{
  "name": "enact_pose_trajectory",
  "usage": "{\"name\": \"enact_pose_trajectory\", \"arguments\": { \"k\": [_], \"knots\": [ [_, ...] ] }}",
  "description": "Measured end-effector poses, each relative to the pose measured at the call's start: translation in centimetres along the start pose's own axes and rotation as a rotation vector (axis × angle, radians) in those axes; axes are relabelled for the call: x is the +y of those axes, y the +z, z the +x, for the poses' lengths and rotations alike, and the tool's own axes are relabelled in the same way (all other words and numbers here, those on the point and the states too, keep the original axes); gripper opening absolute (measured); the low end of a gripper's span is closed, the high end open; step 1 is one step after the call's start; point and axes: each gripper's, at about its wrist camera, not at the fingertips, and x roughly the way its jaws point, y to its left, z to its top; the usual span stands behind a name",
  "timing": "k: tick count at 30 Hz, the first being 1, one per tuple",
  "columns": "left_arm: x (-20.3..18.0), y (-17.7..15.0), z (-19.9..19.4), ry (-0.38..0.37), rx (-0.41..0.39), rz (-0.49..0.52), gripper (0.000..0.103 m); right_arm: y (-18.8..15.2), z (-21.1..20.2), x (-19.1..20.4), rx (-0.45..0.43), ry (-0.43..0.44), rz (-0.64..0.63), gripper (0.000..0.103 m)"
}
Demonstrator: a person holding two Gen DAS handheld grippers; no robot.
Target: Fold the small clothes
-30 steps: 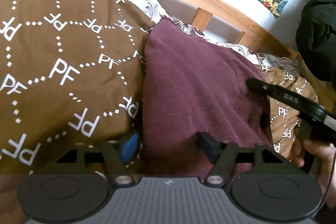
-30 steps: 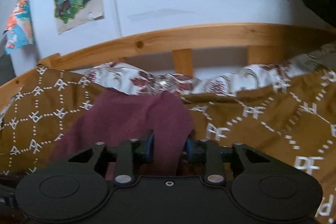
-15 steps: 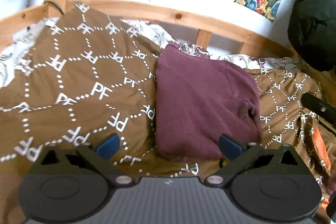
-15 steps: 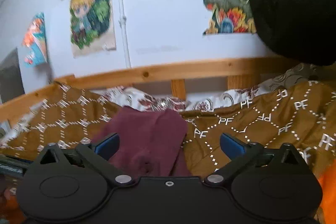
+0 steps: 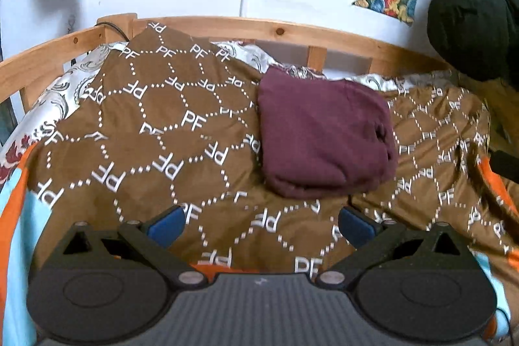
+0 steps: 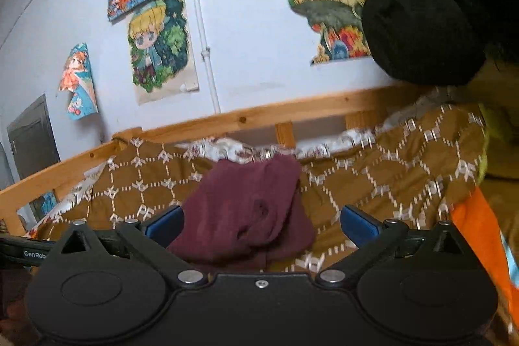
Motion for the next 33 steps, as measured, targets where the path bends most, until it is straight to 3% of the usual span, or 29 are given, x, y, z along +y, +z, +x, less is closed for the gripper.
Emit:
{"name": "enact_pose_trajectory", "arguments": {
  "k": [24, 33],
  "knots": [
    [-1.0, -0.6, -0.1, -0.028, 0.011, 0.048, 0.102, -0.9, -1.0, -0.5, 0.025, -0.009, 0.03, 0.102],
    [-1.4, -0.5, -0.4, -0.003, 0.005, 0.081, 0.102, -1.0, -1.1, -0.9, 0.022, -0.022, 0.038, 0.102]
  ]
}}
